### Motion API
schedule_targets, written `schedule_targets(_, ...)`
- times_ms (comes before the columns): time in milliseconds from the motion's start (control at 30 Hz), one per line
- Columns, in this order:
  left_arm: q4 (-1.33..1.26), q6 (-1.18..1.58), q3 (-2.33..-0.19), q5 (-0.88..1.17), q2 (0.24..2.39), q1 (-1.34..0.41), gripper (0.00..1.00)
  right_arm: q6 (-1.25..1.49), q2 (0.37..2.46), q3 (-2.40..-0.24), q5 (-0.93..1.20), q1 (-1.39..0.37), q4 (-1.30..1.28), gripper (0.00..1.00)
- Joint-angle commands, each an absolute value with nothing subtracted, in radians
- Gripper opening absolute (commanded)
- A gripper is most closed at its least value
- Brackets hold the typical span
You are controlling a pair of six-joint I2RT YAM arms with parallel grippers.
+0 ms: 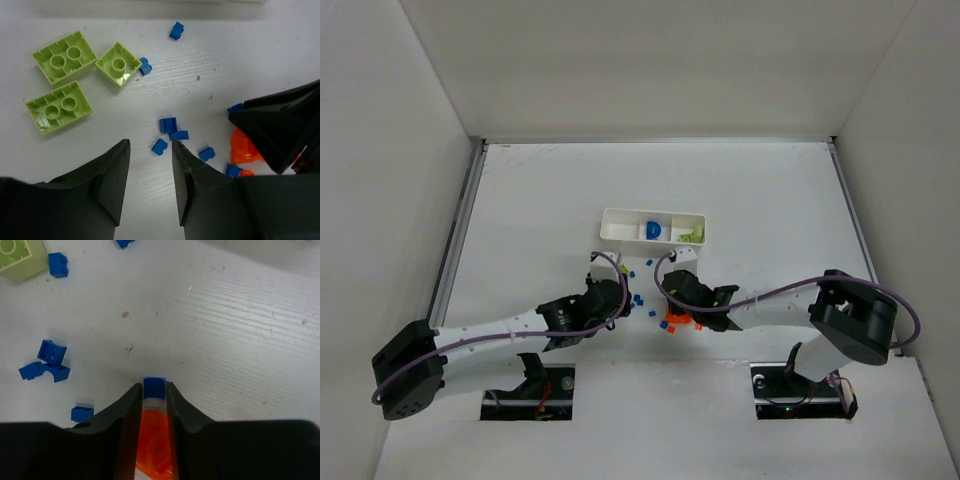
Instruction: Sort the legos into containers by color
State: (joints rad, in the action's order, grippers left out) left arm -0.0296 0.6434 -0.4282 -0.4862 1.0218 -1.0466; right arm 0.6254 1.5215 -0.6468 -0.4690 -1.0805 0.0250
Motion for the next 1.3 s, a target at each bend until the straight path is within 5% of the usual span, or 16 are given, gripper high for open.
schedule_targets(0,-0.015,0.68,-0.399,-0.525,0.992,-1.099,0.38,0.638,1.543,-0.696,-0.494,-1.075,0.015,0.28)
schedule_targets(367,-0.116,0.643,-0.365,-0.525,1.107,-1.133,0.44,0.525,1.408,-0.816,-0.44,-1.0,0.02,0.22)
schedule_targets(700,-0.161,0.614,-0.39,-0.514,1.216,-1.14,0.44,0.405,1.603,-1.069,-0.322,-0.805,0.069,0.25)
schedule_targets(933,-0.163,0.609,-0.406,-0.514,1.266,-1.134,0.41,0.403,1.687,-1.138,-0.308,-0.782,0.089,0.56)
schedule_targets(1267,-0.195,0.58,-0.416,-0.485,1.305,-1.124,0.34,0.422,1.602,-1.034,-0.319,-0.798,0.129,0.56)
